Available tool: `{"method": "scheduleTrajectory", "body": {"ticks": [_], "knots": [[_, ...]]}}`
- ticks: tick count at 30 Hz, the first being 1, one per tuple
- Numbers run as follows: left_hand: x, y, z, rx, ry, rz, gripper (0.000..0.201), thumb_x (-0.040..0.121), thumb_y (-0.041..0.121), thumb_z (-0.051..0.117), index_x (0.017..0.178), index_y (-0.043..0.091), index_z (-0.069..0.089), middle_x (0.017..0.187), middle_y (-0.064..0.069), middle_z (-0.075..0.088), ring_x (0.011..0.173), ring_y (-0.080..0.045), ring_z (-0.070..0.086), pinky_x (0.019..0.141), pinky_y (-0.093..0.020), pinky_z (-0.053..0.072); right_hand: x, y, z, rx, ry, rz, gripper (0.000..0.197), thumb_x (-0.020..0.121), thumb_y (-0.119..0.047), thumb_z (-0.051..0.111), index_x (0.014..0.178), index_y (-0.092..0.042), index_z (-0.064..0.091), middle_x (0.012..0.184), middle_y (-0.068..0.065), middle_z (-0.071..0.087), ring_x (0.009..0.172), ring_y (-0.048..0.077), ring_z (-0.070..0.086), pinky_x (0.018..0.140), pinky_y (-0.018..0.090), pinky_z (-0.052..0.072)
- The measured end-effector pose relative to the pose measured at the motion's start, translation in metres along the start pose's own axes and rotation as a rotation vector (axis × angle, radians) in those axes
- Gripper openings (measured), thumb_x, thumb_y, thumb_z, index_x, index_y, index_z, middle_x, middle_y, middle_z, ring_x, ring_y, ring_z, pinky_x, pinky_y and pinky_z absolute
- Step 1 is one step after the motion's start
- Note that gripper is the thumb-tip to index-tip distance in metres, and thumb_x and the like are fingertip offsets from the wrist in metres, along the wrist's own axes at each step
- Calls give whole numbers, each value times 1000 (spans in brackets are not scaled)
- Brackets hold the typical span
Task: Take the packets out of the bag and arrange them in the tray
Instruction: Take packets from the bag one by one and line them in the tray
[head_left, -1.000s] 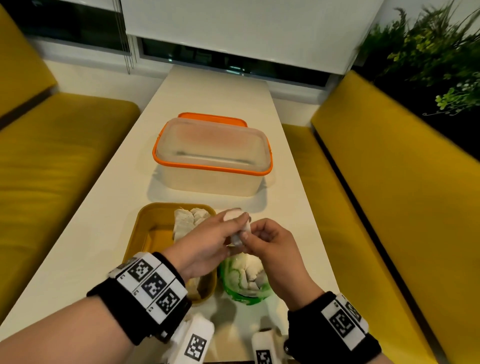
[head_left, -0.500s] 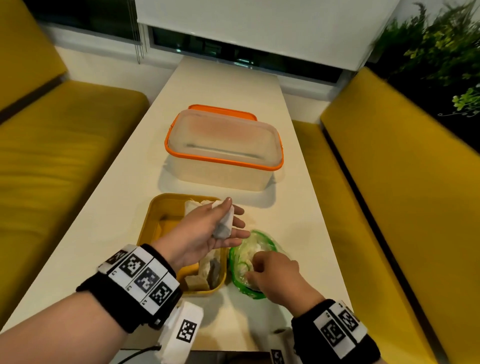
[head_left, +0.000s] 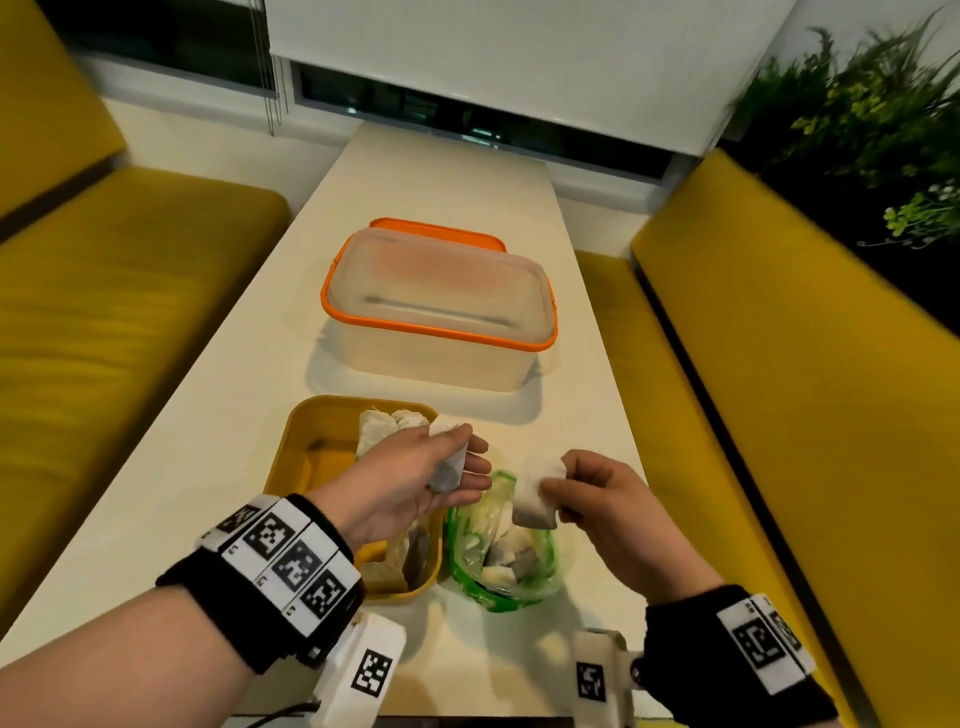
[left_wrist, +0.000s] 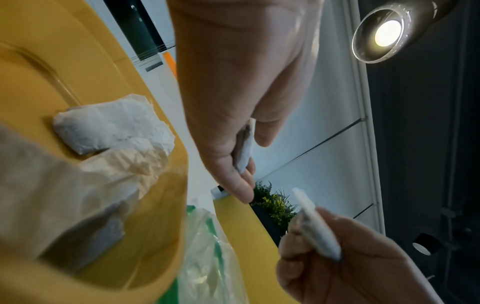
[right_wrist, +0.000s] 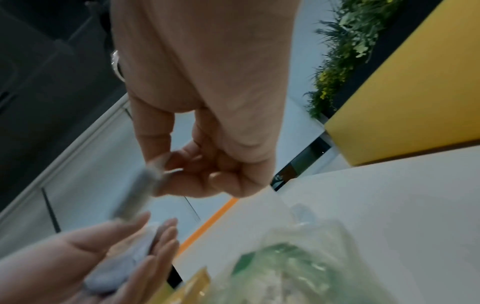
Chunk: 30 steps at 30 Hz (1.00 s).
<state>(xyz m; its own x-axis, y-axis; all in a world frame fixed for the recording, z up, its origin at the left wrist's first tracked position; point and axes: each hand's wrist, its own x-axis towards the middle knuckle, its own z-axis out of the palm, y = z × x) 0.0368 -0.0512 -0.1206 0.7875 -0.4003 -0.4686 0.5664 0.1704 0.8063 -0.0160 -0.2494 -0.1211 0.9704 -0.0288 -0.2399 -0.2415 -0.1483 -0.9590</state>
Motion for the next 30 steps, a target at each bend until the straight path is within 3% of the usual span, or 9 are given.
{"method": "scheduleTrajectory", "body": {"ticks": [2,6,9,11,14,17,24,26,30], "knots": [[0,1,5,-7,-23,-11,25,98,23,48,97,3,63,91,-15,69,83,-24,69,74,-30,60,1,-6,0,90,-15,-13,25,80,-4,68,82,16,52,74,17,49,67,24,41,61,31,36],[0,2,14,-88,-46,-54,29,99,24,45,108,0,60,102,-19,70,89,-28,70,72,-33,60,3,-17,18,92,3,-85,9,85,-5,64,79,-1,59,71,16,57,66,24,51,64,33,42],[-2,3,18,-128,-139,-120,54,96,47,38,118,2,58,108,-18,70,98,-30,69,81,-37,58,12,-16,33,9,51,-93,12,85,-4,66,84,6,60,70,15,61,62,20,54,58,30,46],[-6,5,17,-147,-226,-154,62,91,54,37,114,2,61,108,-17,71,98,-27,69,85,-37,56,17,-11,42,-208,114,-131,12,83,-12,69,78,-3,63,70,11,65,63,18,57,61,35,49],[-8,4,13,-119,-230,-116,38,89,33,53,102,-2,62,95,-16,72,85,-21,71,76,-30,60,18,-3,51,-560,242,-219,13,81,-25,68,74,-18,60,67,-4,56,62,9,49,59,28,39],[-2,2,5,-116,-113,-65,21,95,8,50,110,-2,61,99,-19,70,83,-25,72,67,-28,60,18,-5,44,-453,285,-198,11,82,-26,69,82,-19,60,69,-1,58,62,10,51,59,25,39],[-2,5,-4,-90,-46,-68,25,100,8,40,108,2,63,89,-16,69,77,-25,70,66,-31,61,12,29,36,-1287,-185,-100,24,80,-28,60,100,-19,68,99,5,67,93,25,62,74,27,45],[-1,4,-4,-71,-67,-82,25,100,11,40,108,3,63,86,-14,70,79,-26,70,75,-37,58,10,36,40,-1345,-207,-142,23,81,-26,60,102,-18,67,104,7,64,97,27,59,77,28,44],[2,5,-3,-48,-65,-79,24,99,12,43,107,3,64,85,-13,70,82,-27,70,78,-39,57,7,39,42,-1262,-191,-139,12,82,-19,57,89,-17,67,94,10,65,89,28,58,68,23,31]]}}
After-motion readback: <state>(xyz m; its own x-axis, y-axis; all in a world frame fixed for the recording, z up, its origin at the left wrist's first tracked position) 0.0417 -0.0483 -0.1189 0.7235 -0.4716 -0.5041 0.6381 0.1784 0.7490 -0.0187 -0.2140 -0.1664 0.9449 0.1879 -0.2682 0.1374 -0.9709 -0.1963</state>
